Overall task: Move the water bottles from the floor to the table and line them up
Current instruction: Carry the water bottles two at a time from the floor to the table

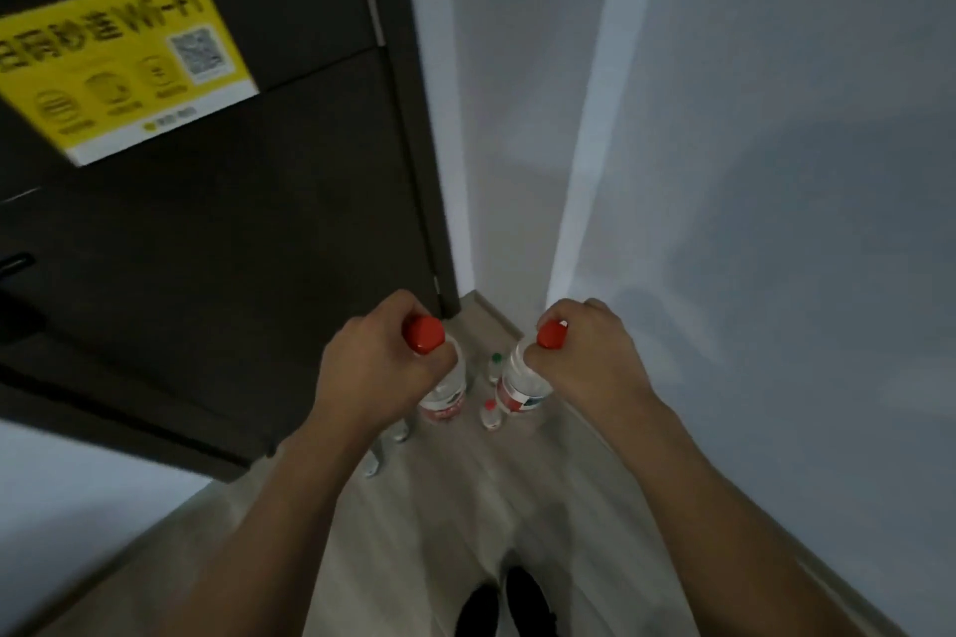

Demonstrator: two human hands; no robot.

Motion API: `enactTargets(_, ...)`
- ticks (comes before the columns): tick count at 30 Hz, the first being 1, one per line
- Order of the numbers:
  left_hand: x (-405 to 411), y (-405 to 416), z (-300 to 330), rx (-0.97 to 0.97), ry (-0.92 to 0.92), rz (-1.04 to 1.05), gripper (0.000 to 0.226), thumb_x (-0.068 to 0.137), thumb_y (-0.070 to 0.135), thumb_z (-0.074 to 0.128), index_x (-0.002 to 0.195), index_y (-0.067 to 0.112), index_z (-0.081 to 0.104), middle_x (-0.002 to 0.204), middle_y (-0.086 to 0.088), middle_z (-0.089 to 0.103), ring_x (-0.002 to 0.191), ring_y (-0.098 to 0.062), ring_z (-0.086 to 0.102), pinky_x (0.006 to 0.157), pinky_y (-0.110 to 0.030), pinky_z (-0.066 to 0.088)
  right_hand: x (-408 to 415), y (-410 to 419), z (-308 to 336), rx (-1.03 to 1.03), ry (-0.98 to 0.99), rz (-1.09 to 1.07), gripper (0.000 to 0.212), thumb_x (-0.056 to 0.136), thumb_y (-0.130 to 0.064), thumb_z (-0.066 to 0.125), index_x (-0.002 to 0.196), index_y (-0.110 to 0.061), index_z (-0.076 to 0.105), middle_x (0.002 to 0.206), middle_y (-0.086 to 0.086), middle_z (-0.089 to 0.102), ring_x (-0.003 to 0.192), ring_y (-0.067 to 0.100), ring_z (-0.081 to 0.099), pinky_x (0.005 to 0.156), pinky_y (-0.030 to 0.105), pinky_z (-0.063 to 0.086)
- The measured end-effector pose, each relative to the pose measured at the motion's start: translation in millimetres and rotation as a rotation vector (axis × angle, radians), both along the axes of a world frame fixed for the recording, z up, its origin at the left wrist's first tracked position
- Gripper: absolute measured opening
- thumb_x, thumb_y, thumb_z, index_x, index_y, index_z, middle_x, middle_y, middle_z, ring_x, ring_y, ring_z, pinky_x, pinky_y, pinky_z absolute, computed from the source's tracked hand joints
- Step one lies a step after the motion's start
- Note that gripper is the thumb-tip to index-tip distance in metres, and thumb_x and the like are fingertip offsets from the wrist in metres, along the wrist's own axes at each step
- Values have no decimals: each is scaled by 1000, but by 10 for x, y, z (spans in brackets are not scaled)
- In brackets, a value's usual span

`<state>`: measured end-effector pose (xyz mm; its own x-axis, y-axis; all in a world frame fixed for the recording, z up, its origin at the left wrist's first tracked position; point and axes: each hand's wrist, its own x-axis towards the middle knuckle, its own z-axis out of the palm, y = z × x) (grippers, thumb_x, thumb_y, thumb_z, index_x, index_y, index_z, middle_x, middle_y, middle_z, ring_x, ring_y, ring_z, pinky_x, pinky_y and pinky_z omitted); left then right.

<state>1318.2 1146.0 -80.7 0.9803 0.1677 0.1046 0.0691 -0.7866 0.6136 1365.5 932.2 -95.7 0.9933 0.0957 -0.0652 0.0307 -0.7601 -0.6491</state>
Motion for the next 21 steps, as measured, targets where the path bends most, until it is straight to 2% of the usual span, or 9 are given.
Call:
enactTargets(5, 288, -394, 70, -70, -21, -223, 23, 70, 43, 71, 81, 34, 53, 75, 20, 62, 67, 1, 60, 60, -30, 50, -242, -459, 92, 0, -11, -245, 17, 75, -19, 66, 92, -20, 64, 92, -3, 50, 71, 9, 52, 56, 15, 38)
enactTargets(9, 452, -835, 138, -118, -58, -377, 24, 65, 48, 65, 76, 31, 52, 68, 18, 62, 60, -3, 59, 55, -29, 46, -558, -815, 149, -22, -28, -477, 16, 72, -20, 65, 88, -23, 63, 90, -5, 48, 73, 14, 54, 62, 25, 47)
enactTargets(13, 485, -1383, 164, -134, -46, -519, 23, 65, 44, 68, 76, 30, 53, 66, 17, 62, 60, -5, 58, 58, -31, 50, -944, -1236, 205, -33, -61, -662, 17, 71, -21, 67, 88, -23, 64, 90, -5, 48, 70, 7, 50, 59, 19, 41)
enactTargets(17, 329, -1949, 187, -123, -70, -699, 25, 66, 46, 68, 76, 30, 51, 67, 19, 62, 58, -4, 57, 55, -29, 48, -1393, -1627, 232, -63, -71, -826, 18, 71, -21, 68, 88, -23, 63, 88, -7, 47, 69, 5, 49, 54, 15, 34)
enactTargets(21, 103, -2557, 184, -125, -50, -834, 24, 65, 46, 67, 75, 30, 52, 68, 21, 62, 61, -5, 57, 54, -28, 45, -1927, -2047, 250, -30, -72, -978, 17, 71, -20, 67, 88, -21, 64, 89, -4, 49, 71, 8, 51, 55, 17, 38)
